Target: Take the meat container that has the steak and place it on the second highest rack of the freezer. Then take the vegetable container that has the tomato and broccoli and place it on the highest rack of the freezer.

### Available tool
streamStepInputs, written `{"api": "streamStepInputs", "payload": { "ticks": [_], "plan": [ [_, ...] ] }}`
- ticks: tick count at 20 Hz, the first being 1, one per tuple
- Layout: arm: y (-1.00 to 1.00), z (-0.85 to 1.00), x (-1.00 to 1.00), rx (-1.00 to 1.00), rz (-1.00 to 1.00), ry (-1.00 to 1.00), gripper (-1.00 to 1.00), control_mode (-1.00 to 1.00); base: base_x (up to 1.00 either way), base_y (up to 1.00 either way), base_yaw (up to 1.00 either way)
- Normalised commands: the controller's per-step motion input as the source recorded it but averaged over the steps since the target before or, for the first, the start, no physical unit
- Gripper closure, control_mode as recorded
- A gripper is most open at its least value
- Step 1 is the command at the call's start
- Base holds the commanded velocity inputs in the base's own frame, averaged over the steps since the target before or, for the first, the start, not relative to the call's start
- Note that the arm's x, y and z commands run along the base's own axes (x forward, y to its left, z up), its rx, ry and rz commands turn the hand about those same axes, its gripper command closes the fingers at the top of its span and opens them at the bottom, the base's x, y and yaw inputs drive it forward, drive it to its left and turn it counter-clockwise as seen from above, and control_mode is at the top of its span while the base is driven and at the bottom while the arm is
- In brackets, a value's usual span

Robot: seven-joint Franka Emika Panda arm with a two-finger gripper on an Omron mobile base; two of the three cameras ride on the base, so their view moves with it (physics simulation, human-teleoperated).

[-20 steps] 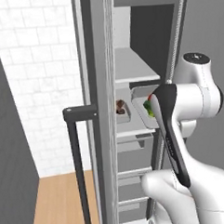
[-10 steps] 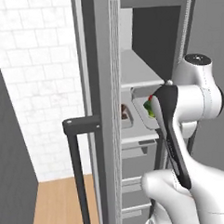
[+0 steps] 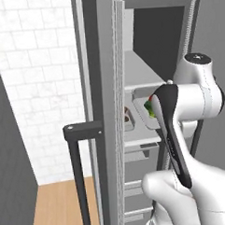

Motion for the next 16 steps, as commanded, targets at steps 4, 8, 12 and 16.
{"api": "streamStepInputs", "payload": {
  "ticks": [4,8,12,16],
  "plan": [
    [0.0,0.0,0.0,0.0,0.0,0.0,1.0,1.0,-0.03,0.29,0.0],
    [0.29,0.3,-0.51,0.0,0.0,-0.2,1.0,-1.0,0.0,0.0,0.0],
    [0.21,0.37,-0.26,0.0,0.0,-0.29,1.0,-1.0,0.0,0.0,0.0],
    [0.1,0.47,0.15,0.0,-0.05,-0.24,1.0,-1.0,0.0,0.0,0.0]
  ]
}}
